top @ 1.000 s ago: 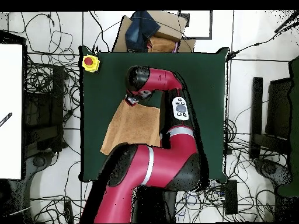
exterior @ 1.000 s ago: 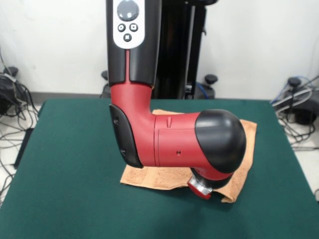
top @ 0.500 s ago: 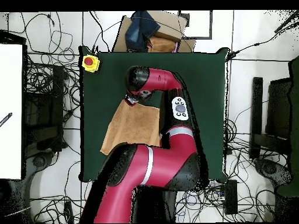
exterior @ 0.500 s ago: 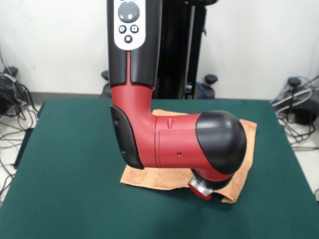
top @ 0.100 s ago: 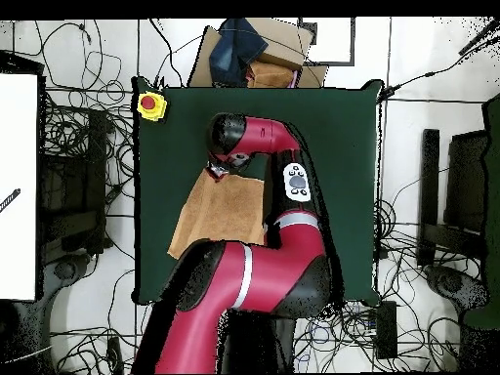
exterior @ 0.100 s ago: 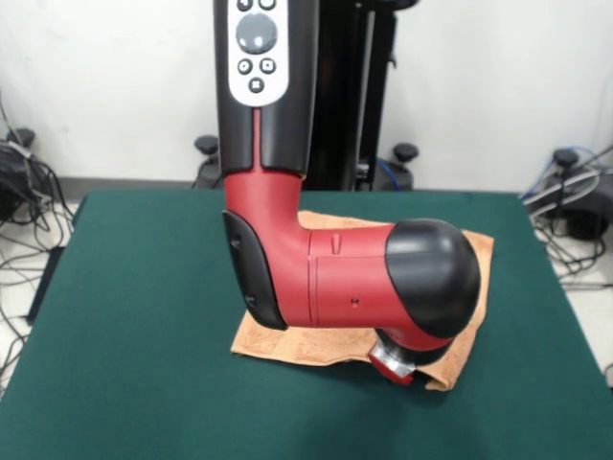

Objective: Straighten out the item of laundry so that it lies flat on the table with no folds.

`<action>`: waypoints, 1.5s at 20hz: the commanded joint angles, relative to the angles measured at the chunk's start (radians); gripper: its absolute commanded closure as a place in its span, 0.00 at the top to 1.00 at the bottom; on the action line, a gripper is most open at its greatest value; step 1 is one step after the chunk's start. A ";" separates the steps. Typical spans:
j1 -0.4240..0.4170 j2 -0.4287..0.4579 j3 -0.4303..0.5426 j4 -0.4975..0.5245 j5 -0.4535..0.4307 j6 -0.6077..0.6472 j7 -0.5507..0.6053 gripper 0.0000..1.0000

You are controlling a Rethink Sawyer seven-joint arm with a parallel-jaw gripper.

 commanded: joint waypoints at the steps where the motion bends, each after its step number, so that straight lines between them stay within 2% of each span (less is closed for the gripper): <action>1: 0.018 0.012 0.014 0.015 0.023 -0.042 0.226 1.00; 4: 0.015 0.006 0.010 0.026 0.019 -0.053 0.215 1.00; 9: 0.025 0.022 0.012 -0.023 0.016 -0.046 0.216 1.00; 13: 0.015 -0.001 0.010 0.002 0.015 -0.078 0.216 1.00; 16: -0.002 -0.048 0.010 0.060 0.018 -0.121 0.210 1.00; 19: 0.000 -0.068 0.004 0.066 0.022 -0.094 0.212 1.00; 20: -0.007 -0.087 0.002 0.099 0.024 -0.109 0.213 1.00; 25: 0.009 -0.061 -0.001 0.046 0.016 -0.096 0.222 1.00; 30: 0.002 -0.084 -0.002 0.073 0.018 -0.090 0.218 1.00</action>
